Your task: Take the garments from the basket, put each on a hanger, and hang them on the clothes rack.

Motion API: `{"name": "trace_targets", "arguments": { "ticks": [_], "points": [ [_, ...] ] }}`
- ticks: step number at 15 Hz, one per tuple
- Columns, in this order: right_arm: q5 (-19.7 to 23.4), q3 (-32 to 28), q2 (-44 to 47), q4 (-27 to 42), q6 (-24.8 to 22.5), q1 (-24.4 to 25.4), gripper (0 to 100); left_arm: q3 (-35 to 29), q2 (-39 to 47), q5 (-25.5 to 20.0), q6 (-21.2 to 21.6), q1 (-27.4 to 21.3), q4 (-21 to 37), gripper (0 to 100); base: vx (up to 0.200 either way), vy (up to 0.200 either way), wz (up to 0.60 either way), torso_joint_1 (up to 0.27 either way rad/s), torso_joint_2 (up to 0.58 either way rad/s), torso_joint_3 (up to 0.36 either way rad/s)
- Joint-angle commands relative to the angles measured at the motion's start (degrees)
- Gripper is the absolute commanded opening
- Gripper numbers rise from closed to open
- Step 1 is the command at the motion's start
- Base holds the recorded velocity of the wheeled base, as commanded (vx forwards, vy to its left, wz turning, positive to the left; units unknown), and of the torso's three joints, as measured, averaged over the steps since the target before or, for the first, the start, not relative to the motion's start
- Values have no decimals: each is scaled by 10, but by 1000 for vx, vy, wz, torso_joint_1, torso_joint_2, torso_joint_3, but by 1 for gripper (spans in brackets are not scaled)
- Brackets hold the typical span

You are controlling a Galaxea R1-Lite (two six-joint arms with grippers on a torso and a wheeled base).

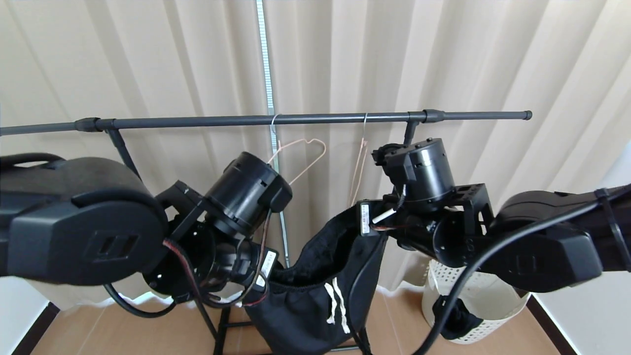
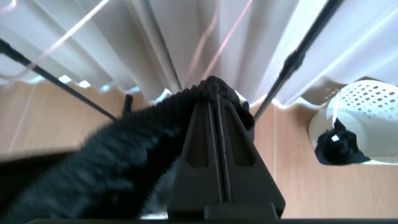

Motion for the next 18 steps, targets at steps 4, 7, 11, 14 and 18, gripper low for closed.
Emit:
{"name": "trace_targets", "arguments": {
  "ticks": [4,7,11,14,18],
  "points": [
    [0,-145,95,3,-5,-9,0,44,-9,0,-22,-54,-19,0,0,0,0,0,0,0],
    [0,-196,111,21,-5,-7,0,41,10,-3,-77,-93,-25,0,0,0,0,0,0,0],
    [0,-232,144,17,0,-3,0,32,33,-59,-116,-118,-62,0,0,0,0,0,0,0],
    [0,-254,153,18,7,-3,0,23,35,-63,-128,-121,-64,0,0,0,0,0,0,0],
    [0,-254,142,24,13,-3,0,26,32,-63,-144,-113,-63,0,0,0,0,0,0,0]
  ]
}}
